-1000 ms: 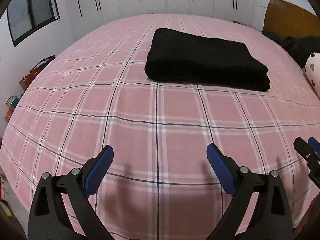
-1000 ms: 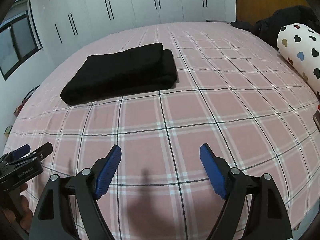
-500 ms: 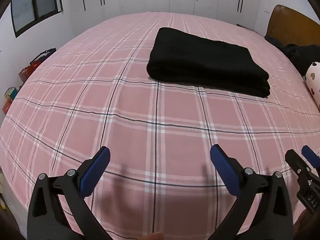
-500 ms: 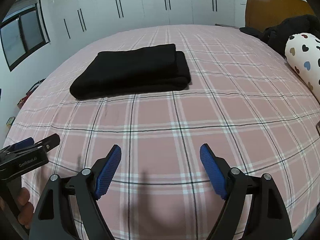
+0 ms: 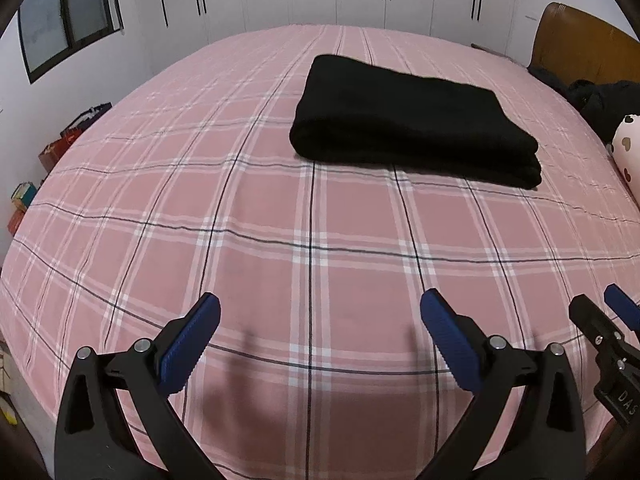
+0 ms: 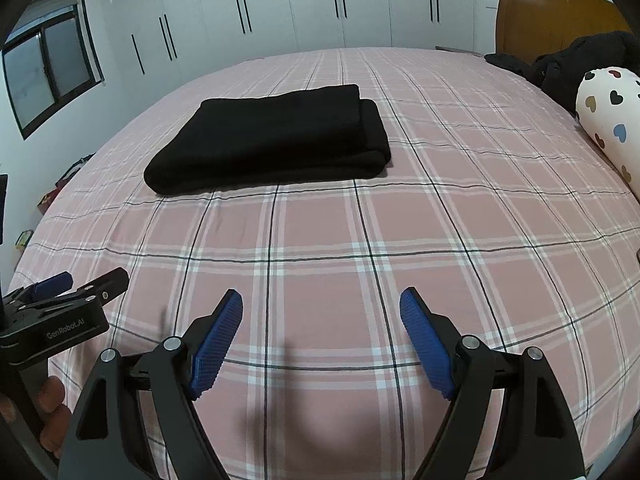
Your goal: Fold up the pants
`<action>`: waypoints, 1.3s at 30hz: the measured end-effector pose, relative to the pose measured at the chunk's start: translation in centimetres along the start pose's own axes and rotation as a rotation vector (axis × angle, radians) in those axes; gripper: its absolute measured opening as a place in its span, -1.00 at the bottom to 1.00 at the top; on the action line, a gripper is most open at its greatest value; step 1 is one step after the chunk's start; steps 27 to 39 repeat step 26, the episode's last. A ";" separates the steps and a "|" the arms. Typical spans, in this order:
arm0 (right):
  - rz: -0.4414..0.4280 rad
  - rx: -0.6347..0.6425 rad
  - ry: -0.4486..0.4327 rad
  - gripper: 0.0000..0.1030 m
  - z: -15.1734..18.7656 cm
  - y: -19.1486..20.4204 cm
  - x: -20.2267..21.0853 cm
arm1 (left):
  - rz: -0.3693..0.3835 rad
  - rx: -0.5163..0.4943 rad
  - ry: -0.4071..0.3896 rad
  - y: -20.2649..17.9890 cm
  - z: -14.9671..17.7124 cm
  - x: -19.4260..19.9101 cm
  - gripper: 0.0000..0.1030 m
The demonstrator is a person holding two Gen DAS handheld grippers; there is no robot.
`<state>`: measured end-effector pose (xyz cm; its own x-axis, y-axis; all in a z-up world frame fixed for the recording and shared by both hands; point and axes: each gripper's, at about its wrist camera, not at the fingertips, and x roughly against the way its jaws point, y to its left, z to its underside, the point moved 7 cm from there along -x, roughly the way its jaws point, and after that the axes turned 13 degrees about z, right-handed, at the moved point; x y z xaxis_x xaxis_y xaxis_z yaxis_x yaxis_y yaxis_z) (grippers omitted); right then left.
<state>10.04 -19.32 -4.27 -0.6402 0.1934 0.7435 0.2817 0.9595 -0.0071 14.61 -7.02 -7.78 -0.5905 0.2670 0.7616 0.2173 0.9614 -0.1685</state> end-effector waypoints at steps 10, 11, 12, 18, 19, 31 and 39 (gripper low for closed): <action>0.003 0.004 -0.002 0.53 0.0 0.3 0.1 | -0.009 -0.012 -0.062 -0.4 -0.2 0.8 0.91; 0.003 0.004 -0.001 0.53 0.1 0.3 0.1 | -0.010 -0.015 -0.062 -0.4 -0.2 0.8 0.91; 0.004 0.005 0.000 0.53 0.1 0.3 0.1 | -0.009 -0.015 -0.061 -0.4 -0.2 0.8 0.91; 0.005 0.005 0.002 0.53 0.1 0.4 0.2 | -0.024 -0.009 -0.054 -0.1 -0.2 0.6 0.90; 0.004 0.004 0.002 0.53 0.1 0.4 0.3 | -0.029 -0.011 -0.048 -0.1 -0.2 0.5 0.90; 0.001 -0.005 0.003 0.56 0.0 0.2 0.2 | -0.007 -0.030 -0.025 -0.5 0.0 0.1 0.86; 0.001 -0.005 0.003 0.56 0.0 0.2 0.2 | -0.007 -0.030 -0.025 -0.5 0.0 0.1 0.86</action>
